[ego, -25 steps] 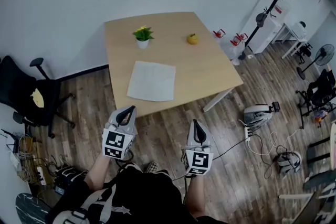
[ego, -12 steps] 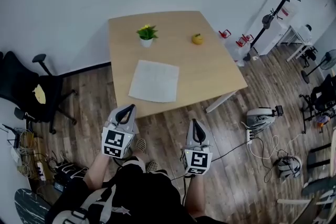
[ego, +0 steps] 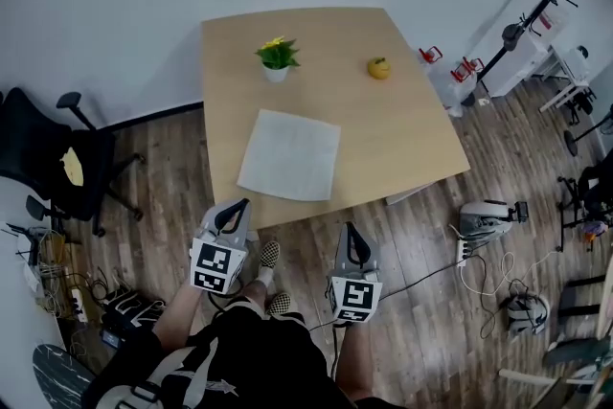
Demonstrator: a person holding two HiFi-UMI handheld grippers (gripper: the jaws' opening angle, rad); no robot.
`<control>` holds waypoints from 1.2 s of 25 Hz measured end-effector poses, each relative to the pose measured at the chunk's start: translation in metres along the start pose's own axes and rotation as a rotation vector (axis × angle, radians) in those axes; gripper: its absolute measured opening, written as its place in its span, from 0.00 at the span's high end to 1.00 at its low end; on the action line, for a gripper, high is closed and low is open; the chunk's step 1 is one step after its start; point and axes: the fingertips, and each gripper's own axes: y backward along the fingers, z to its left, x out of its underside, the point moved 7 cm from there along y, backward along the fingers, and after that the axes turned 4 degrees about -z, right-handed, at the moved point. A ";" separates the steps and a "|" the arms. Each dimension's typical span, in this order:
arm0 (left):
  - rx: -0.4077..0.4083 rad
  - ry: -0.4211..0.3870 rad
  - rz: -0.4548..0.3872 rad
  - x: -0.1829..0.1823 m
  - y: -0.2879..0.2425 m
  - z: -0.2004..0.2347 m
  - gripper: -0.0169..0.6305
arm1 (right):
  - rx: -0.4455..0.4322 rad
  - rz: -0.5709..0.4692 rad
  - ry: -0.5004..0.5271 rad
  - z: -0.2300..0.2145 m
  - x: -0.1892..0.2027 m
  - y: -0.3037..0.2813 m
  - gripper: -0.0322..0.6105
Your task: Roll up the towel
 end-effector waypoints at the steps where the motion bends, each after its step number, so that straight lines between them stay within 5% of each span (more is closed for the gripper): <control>1: 0.002 0.006 0.012 0.004 -0.007 0.003 0.96 | -0.005 0.014 -0.005 0.000 0.005 -0.009 0.94; 19: 0.066 0.021 0.250 0.087 -0.110 0.057 0.96 | -0.089 0.281 0.022 -0.001 0.094 -0.123 0.94; 23: 0.100 -0.075 0.297 0.102 -0.125 0.063 0.95 | -0.132 0.343 0.135 0.002 0.114 -0.135 0.94; 30: 0.266 -0.398 0.391 0.114 -0.145 0.065 0.73 | -0.310 0.444 0.507 0.009 0.141 -0.151 0.77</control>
